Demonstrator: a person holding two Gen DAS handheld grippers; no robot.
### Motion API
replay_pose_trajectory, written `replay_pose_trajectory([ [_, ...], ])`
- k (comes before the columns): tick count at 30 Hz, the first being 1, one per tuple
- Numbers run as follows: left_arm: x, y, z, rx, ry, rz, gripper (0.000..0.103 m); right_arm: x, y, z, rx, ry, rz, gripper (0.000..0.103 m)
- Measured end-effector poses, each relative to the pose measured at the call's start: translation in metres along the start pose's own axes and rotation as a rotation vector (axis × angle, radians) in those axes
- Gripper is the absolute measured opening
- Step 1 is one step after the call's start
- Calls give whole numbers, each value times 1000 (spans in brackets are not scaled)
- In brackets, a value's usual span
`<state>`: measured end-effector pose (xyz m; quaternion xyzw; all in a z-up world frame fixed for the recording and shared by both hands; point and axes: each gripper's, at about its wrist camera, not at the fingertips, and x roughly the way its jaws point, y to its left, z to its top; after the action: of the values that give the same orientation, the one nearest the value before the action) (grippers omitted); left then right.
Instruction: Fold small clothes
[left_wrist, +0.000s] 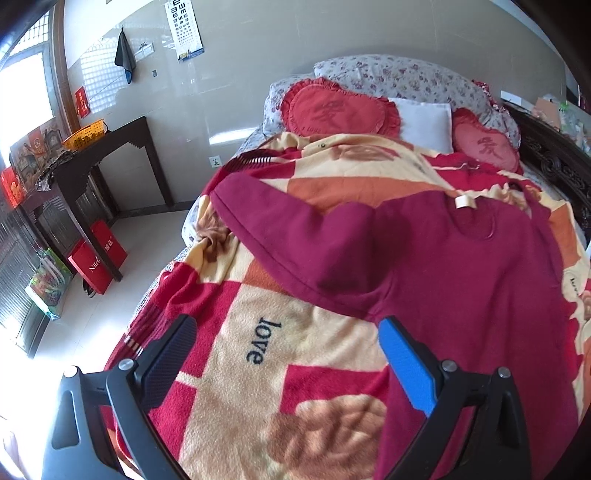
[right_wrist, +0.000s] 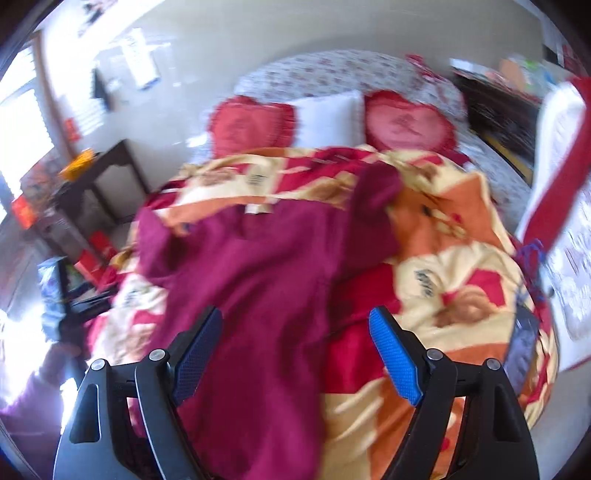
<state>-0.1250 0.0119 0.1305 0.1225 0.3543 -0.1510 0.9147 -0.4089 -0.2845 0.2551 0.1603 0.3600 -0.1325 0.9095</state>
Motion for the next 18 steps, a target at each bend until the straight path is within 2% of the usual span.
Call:
replay_pose_trajectory([
  [4, -10, -2, 12, -2, -9, -17, 101, -12, 34, 11, -58, -43, 46, 67],
  [7, -14, -7, 17, -1, -11, -20, 101, -2, 49, 15, -92, -71, 14, 67],
  [11, -15, -13, 23, 3, -10, -21, 101, 24, 65, 18, -112, -88, -10, 67],
  [18, 2, -22, 27, -1, 15, -34, 101, 85, 87, 18, -130, -49, -29, 67],
])
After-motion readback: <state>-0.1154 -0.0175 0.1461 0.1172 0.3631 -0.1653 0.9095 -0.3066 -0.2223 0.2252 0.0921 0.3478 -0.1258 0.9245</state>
